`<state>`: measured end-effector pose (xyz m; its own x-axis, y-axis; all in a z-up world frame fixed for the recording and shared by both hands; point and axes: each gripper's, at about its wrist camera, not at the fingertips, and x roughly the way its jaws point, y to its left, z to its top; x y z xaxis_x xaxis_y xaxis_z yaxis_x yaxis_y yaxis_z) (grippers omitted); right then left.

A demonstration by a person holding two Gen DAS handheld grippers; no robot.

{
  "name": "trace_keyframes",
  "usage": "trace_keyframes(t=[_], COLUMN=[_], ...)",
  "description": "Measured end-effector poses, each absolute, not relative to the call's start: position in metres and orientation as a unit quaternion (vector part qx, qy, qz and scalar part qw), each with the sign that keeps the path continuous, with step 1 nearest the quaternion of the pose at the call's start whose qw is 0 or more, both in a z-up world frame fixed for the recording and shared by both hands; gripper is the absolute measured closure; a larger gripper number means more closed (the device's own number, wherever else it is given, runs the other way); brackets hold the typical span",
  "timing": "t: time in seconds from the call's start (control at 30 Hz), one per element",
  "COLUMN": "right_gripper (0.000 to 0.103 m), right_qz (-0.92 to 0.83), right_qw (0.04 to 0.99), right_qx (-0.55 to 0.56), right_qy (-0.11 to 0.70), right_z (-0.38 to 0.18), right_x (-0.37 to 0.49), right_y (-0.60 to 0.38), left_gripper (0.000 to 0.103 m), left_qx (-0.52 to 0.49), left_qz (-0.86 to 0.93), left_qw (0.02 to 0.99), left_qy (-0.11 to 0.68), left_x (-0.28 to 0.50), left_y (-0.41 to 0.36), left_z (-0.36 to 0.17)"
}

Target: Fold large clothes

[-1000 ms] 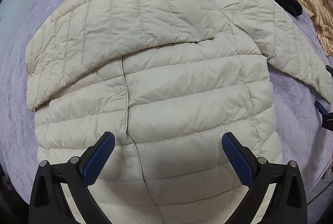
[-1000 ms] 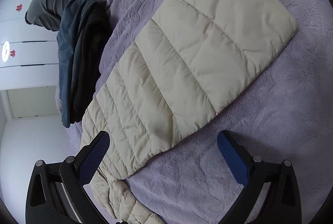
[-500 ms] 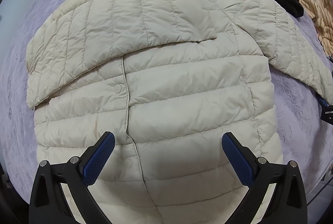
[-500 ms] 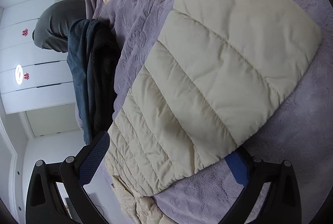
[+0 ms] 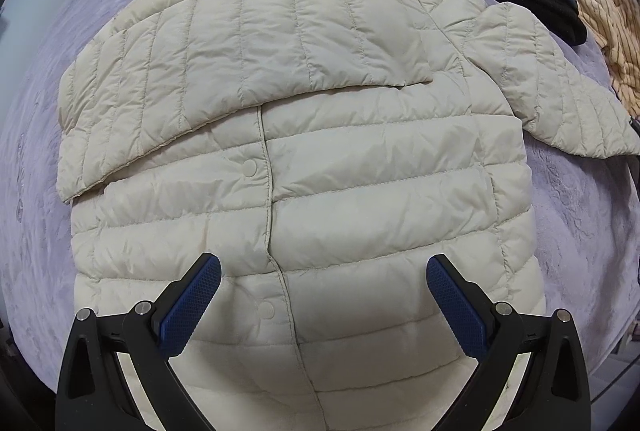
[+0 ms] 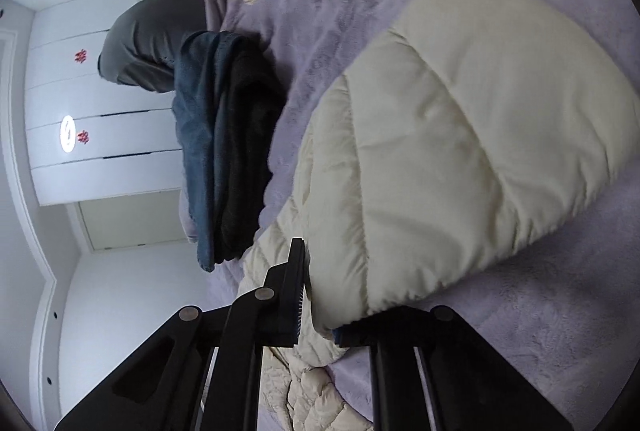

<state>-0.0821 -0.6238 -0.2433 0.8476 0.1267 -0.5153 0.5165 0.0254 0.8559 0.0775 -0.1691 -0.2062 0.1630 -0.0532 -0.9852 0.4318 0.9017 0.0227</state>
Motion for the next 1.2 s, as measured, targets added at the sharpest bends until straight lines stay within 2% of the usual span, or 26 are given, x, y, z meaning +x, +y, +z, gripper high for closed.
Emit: trace_keyframes(t=[0.3, 0.6, 0.8, 0.93, 1.07, 1.13, 1.2], right_gripper=[0.091, 0.091, 0.091, 0.091, 0.09, 0.078, 0.032], right_qz=[-0.083, 0.019, 0.085, 0.102, 0.088, 0.081, 0.088], right_qw=[0.772, 0.852, 0.851, 0.829, 0.802, 0.797, 0.795], right_qx=[0.557, 0.359, 0.254, 0.199, 0.175, 0.18, 0.192], right_qy=[0.295, 0.381, 0.452, 0.513, 0.564, 0.571, 0.568], right_z=[-0.159, -0.105, -0.127, -0.167, -0.21, -0.218, -0.218], right_x=[-0.008, 0.108, 0.171, 0.192, 0.2, 0.2, 0.193], right_y=[-0.574, -0.435, -0.323, -0.264, -0.245, -0.238, -0.241], left_gripper=[0.0, 0.0, 0.0, 0.0, 0.0, 0.0, 0.0], left_qx=[0.121, 0.087, 0.066, 0.051, 0.039, 0.037, 0.036], left_qz=[-0.147, -0.101, -0.067, -0.05, -0.045, -0.046, -0.048], left_qw=[0.762, 0.776, 0.785, 0.785, 0.784, 0.783, 0.782], left_qy=[0.62, 0.617, 0.613, 0.615, 0.618, 0.62, 0.62], left_x=[0.099, 0.118, 0.124, 0.134, 0.136, 0.137, 0.136], left_y=[-0.123, -0.047, -0.001, 0.015, 0.024, 0.027, 0.028], left_z=[-0.193, -0.19, -0.189, -0.199, -0.21, -0.213, -0.215])
